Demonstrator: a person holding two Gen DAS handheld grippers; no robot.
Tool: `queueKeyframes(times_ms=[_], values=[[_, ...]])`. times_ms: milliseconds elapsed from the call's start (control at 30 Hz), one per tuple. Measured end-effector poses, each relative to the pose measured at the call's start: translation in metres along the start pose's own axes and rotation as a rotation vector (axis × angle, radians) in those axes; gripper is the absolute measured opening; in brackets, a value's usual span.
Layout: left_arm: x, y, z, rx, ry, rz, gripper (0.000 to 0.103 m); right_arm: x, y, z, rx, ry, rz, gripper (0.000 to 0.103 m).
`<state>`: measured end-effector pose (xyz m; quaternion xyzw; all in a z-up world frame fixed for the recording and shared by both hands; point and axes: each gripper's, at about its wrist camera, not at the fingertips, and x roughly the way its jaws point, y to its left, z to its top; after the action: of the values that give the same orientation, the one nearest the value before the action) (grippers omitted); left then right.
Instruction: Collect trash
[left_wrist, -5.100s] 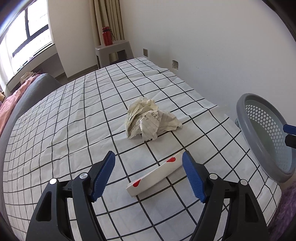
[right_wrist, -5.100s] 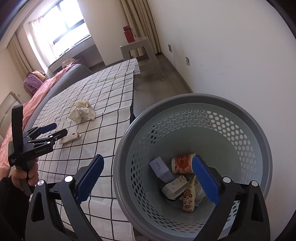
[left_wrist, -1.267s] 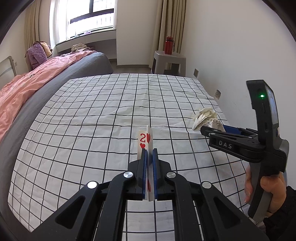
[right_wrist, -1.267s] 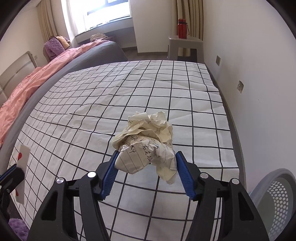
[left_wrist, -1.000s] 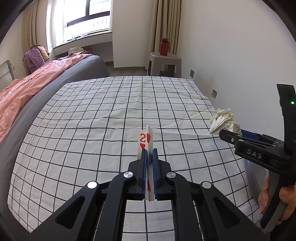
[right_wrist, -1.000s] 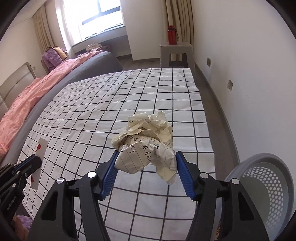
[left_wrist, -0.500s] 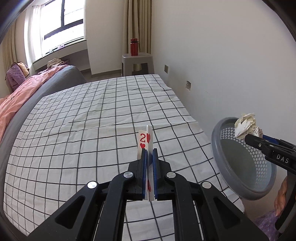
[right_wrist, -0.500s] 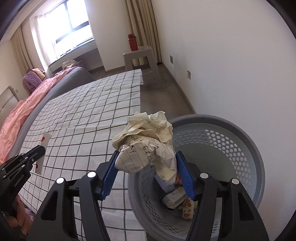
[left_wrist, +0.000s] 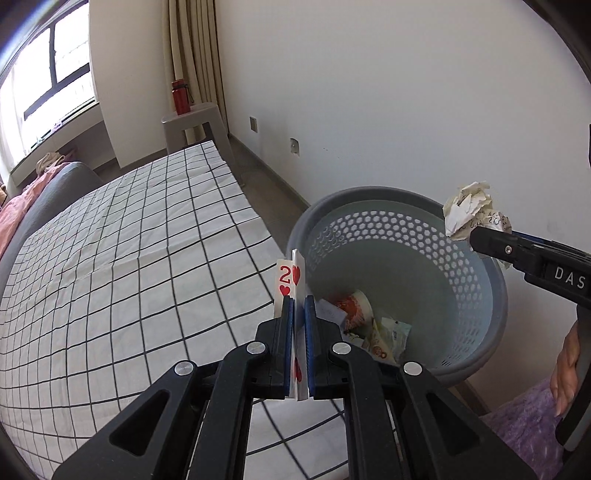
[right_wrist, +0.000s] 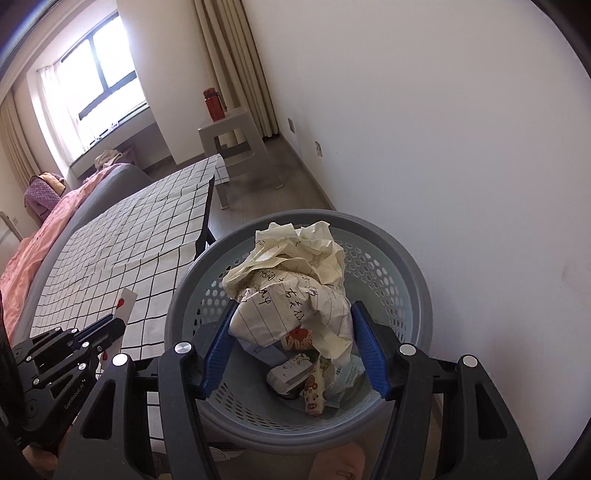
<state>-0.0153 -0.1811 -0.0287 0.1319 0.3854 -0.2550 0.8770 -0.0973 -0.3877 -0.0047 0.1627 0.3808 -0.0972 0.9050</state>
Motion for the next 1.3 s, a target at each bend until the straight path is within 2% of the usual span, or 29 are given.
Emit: queueKeyframes(times_ms=[200,567,667,733,767,833,900,1300], values=[[0.020,-0.021,0.018,0.022,0.012,-0.035,0.006,0.004,-0.022,0.001,0.039,0.012,0.006,0.060],[0.043,-0.034,0.039,0.023,0.014,-0.082,0.007,0.015,-0.032,0.004,0.037,0.035,-0.007,0.062],[0.045,-0.031,0.040,0.010,0.014,-0.081,0.017,0.017,-0.031,0.004,0.037,0.036,-0.015,0.066],[0.045,-0.029,0.040,-0.002,0.010,-0.078,0.039,0.016,-0.030,0.004,0.035,0.029,-0.021,0.069],[0.044,-0.027,0.040,-0.009,0.004,-0.075,0.045,0.015,-0.029,0.005,0.033,0.023,-0.023,0.071],[0.041,-0.025,0.040,-0.013,-0.008,-0.069,0.052,0.013,-0.028,0.005,0.032,0.008,-0.025,0.080],[0.038,-0.024,0.040,-0.015,-0.015,-0.062,0.059,0.013,-0.028,0.005,0.032,0.004,-0.020,0.082],[0.030,-0.019,0.036,-0.027,-0.033,-0.044,0.064,0.016,-0.018,0.006,0.013,0.008,-0.014,0.084]])
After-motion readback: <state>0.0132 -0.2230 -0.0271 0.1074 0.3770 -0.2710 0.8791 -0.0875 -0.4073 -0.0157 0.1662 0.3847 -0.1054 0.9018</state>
